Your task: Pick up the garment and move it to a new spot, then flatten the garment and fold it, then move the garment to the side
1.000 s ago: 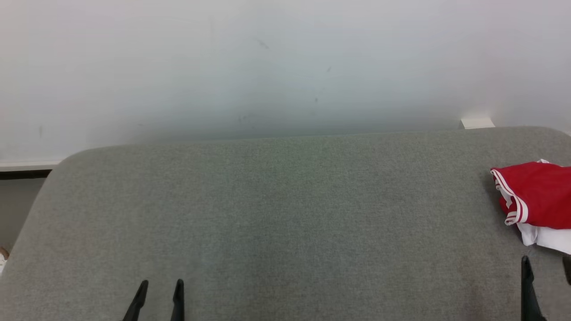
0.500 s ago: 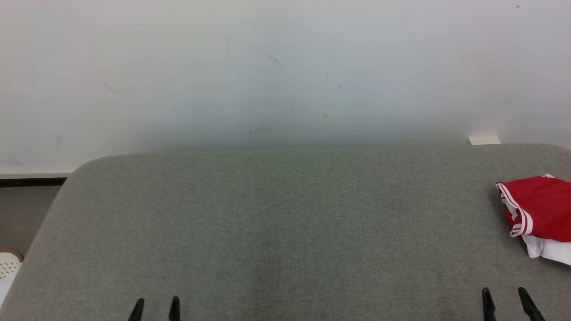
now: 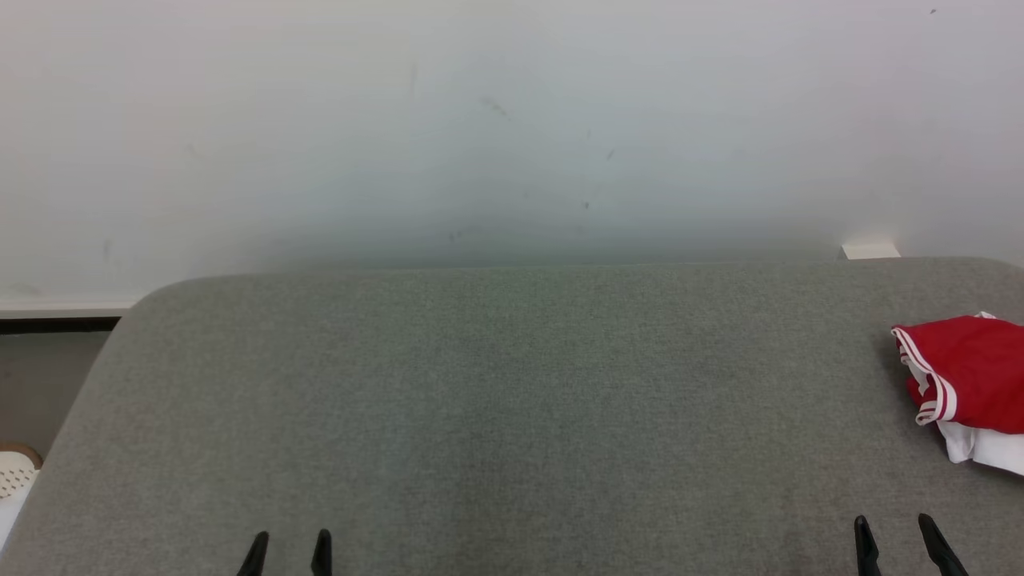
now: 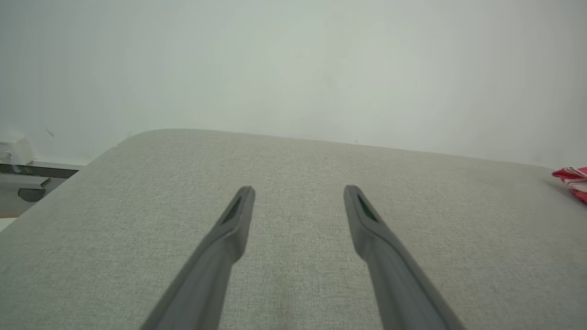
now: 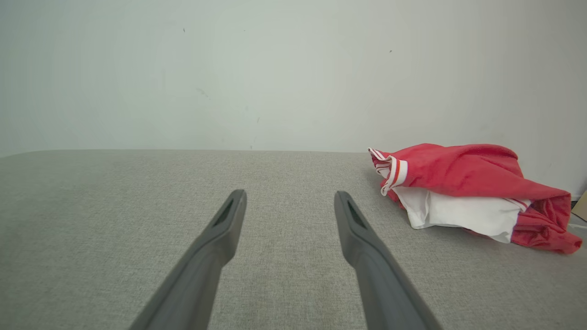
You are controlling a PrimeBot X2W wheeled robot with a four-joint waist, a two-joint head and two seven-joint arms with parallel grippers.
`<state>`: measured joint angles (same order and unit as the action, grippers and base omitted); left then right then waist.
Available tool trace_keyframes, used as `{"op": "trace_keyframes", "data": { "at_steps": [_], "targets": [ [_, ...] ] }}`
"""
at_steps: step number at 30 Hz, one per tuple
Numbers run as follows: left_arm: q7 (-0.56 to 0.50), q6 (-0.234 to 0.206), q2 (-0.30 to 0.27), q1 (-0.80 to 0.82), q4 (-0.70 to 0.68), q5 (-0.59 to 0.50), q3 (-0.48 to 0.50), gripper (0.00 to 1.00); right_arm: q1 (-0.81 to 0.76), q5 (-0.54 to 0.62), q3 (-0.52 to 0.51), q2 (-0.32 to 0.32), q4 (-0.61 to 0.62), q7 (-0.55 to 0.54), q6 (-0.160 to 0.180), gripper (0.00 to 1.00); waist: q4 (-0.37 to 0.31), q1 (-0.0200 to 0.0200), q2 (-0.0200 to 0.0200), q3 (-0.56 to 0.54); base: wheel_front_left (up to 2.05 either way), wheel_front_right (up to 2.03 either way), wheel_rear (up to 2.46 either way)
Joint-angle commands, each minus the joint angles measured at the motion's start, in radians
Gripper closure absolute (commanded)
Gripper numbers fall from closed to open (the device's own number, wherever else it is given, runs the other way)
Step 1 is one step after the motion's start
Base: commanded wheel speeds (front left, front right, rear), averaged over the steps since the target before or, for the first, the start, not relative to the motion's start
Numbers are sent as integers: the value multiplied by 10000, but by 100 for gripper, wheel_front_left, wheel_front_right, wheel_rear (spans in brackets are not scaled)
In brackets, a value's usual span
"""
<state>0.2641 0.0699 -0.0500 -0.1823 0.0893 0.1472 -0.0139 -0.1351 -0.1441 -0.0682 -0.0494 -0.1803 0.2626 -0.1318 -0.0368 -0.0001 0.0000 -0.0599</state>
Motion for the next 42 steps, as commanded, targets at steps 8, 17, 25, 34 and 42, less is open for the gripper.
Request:
{"op": "trace_keyframes", "data": {
  "at_steps": [8,17,25,34,42],
  "targets": [
    [0,106,-28,112,31,59,-74,0,-107,-82,6,-29,8,23,24,0,-51,1,0,7,0,0,0],
    [-2,222,10,78,47,61,-183,100,-9,-86,69,6,-45,-5,0,100,-111,1,0,-27,0,0,0],
    [-275,248,47,184,453,1056,-134,100,111,-1088,27,72,-368,-308,1,100,-95,1,0,-1,0,0,0],
    [-713,294,39,532,581,2756,44,100,406,-2791,-31,58,-384,-735,2,100,-60,1,0,47,0,0,0],
    [-1021,329,33,779,674,3959,172,100,619,-3994,-74,47,-404,-1039,3,100,-33,1,0,83,0,0,0]
  ]
}}
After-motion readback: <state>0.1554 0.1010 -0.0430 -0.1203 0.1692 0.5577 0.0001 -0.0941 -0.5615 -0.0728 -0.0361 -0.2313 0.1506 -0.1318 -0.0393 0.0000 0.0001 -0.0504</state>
